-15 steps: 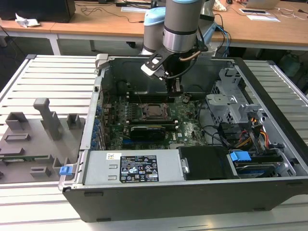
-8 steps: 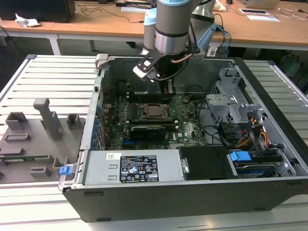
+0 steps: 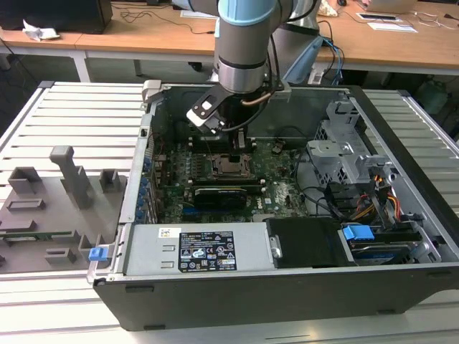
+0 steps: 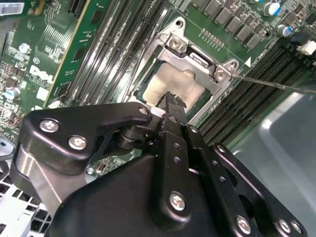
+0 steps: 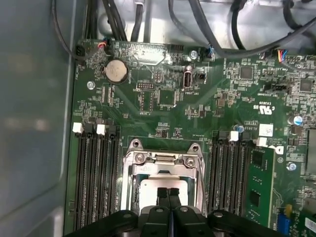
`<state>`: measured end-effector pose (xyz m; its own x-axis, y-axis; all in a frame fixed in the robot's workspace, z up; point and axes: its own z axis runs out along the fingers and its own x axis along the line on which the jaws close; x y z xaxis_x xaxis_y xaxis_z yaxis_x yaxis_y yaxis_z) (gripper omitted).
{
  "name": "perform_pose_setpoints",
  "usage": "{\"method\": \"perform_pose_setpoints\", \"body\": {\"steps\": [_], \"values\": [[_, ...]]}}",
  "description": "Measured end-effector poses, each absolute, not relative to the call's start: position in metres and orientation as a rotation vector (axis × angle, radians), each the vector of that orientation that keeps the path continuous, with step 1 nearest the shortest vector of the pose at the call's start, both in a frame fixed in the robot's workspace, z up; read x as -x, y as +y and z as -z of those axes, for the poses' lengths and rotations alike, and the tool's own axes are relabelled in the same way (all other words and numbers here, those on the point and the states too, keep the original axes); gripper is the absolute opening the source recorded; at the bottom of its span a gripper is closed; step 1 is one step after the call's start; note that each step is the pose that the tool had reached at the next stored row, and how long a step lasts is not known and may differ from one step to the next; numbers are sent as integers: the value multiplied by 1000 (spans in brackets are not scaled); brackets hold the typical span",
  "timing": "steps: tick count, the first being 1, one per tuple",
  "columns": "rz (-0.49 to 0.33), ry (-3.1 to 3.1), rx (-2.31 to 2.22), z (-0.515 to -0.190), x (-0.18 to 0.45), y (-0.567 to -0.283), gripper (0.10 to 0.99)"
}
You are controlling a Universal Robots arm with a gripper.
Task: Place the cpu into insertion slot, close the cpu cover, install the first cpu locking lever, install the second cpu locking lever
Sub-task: 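Close the cpu cover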
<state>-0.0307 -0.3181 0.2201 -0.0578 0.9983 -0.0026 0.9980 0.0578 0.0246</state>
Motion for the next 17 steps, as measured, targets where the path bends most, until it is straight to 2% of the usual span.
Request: {"method": "perform_pose_setpoints", "body": {"steps": [17], "values": [[-25, 2273, -2142, -208, 57, -318, 106]]}}
